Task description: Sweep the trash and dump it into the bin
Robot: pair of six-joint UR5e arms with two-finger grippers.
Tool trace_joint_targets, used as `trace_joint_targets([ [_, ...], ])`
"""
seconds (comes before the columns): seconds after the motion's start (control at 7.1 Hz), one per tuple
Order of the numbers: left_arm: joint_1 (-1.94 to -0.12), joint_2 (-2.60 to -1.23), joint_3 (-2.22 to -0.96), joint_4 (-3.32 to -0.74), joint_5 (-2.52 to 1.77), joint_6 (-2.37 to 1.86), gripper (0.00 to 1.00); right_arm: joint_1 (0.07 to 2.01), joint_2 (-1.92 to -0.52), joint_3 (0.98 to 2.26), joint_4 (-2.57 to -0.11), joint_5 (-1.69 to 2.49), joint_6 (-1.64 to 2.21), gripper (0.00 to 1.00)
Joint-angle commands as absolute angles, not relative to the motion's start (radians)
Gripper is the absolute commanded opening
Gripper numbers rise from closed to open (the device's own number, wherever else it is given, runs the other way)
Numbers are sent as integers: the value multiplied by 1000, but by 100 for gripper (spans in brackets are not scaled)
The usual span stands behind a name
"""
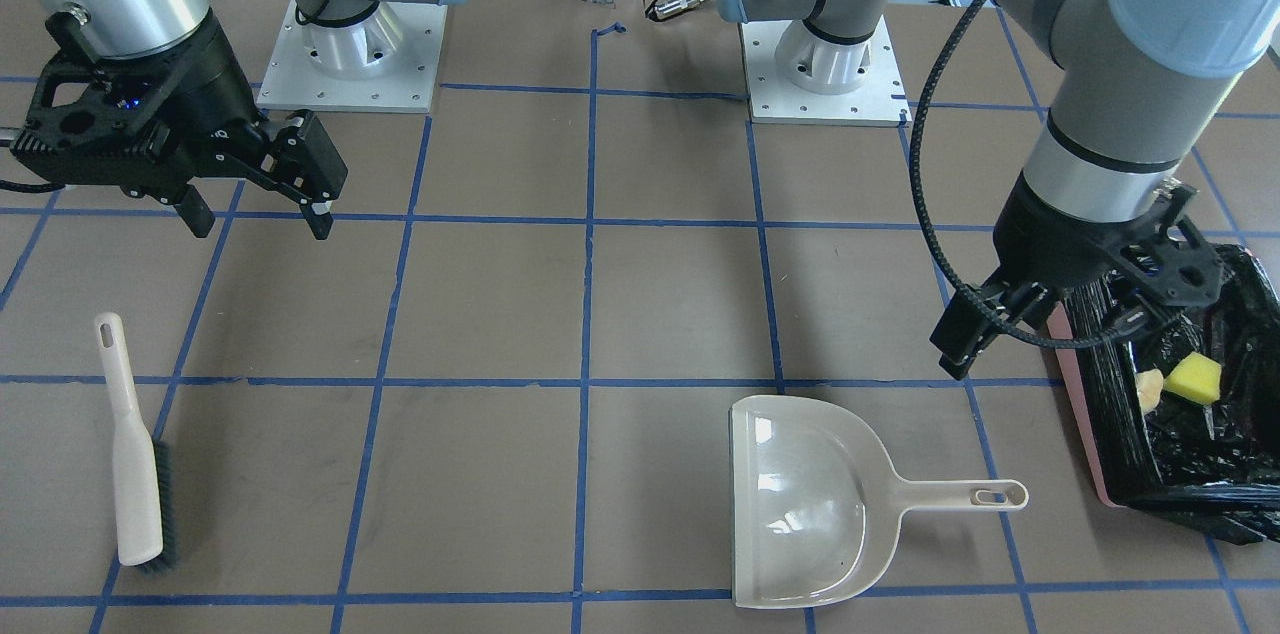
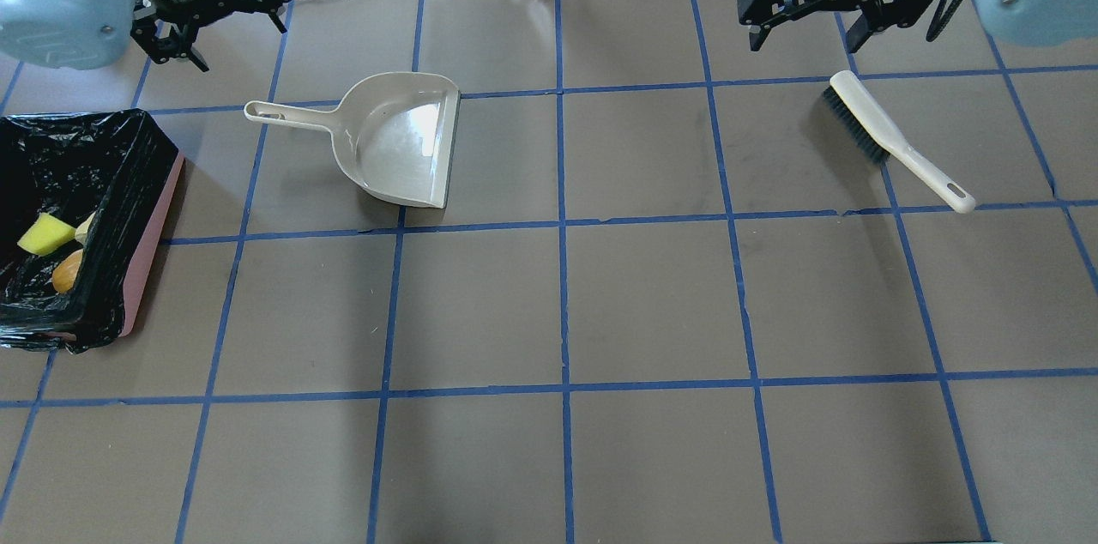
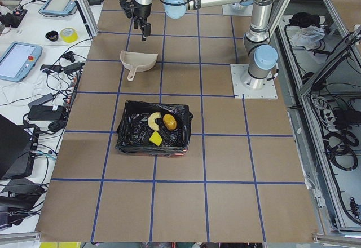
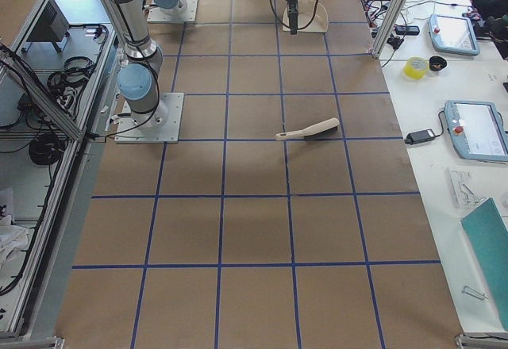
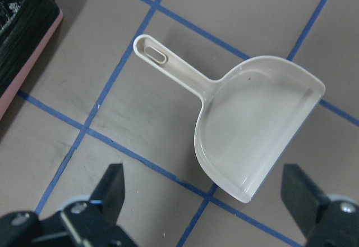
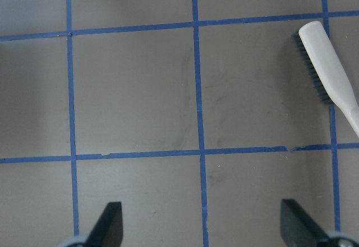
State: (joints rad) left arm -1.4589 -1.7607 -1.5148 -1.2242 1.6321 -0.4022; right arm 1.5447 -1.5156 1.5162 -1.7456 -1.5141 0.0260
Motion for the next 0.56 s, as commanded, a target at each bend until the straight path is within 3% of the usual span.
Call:
trace_joint_targets([
  [0.0,-1462,-1731,-1584,-1204,1617,-396,100,1545,-1514,1516,-1746,-1514,26,100],
  [0.42,-1494,-1654,-1602,-1352,1585,-102,100,1545,-1516,1516,-1746,-1514,26,100],
])
